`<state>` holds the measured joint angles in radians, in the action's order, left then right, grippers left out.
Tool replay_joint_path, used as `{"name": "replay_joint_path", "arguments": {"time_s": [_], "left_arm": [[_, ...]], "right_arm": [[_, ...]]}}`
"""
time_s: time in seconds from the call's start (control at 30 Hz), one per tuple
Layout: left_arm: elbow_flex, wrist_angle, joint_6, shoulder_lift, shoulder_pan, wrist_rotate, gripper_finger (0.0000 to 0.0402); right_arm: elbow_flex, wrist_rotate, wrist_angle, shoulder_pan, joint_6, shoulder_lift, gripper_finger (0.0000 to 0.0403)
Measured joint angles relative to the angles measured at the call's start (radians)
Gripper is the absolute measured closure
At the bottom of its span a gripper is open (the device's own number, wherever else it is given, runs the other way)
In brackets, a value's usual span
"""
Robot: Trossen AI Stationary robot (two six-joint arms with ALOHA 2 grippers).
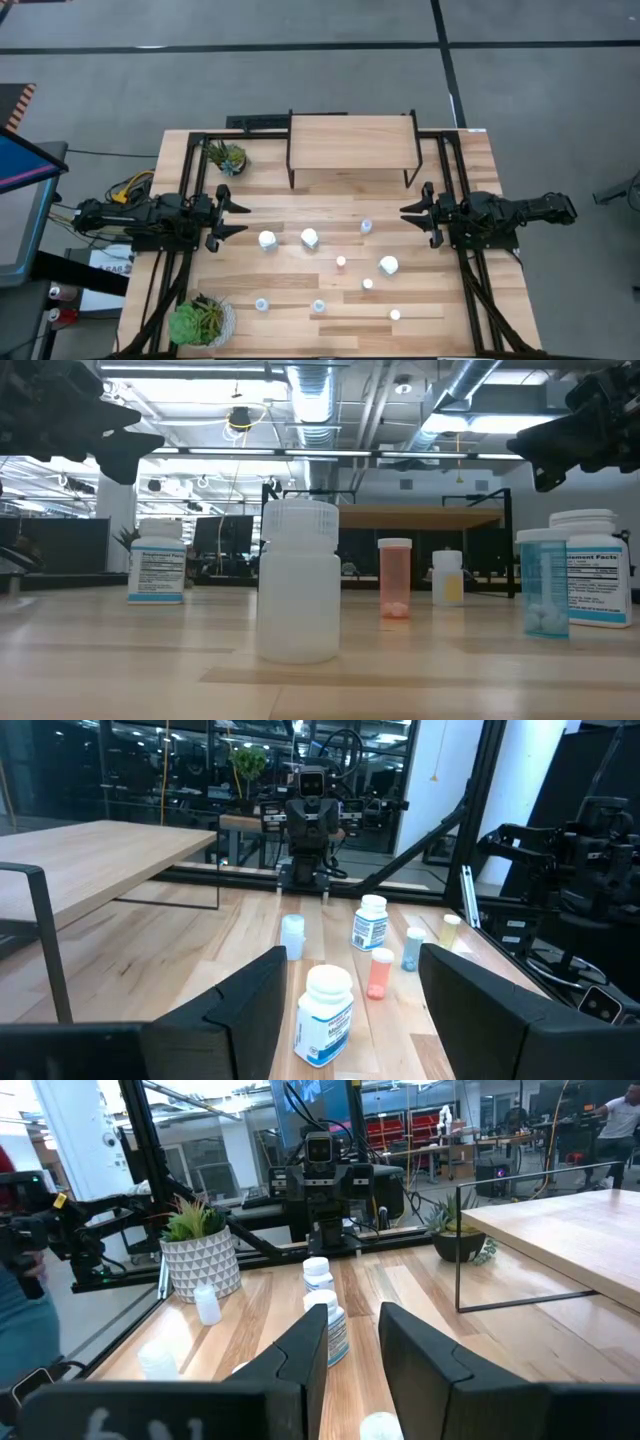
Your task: Pick and place medicine bottles onto shelf by color
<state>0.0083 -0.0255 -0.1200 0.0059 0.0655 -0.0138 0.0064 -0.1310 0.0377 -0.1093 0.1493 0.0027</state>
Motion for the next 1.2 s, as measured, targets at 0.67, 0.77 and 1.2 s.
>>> {"name": "replay_joint_path", "arguments": {"time_s": [0.67,0.77,1.2], "left_arm": [[0.000,-0.021,-0.208,0.000,0.000,-0.122,0.0187],[0.000,-0.022,-0.216,0.000,0.000,-0.130,0.0187],[0.000,-0.061,-0.755,0.001,0.000,-0.478,0.0187]], "right_arm": [[0.000,0.000,0.000,0.000,0.000,0.000,0.0285],[0.000,0.000,0.002,0.001,0.000,0.000,0.0285],[0.006,-0.022,0.288,0.001,0.064,0.001,0.0285]]}}
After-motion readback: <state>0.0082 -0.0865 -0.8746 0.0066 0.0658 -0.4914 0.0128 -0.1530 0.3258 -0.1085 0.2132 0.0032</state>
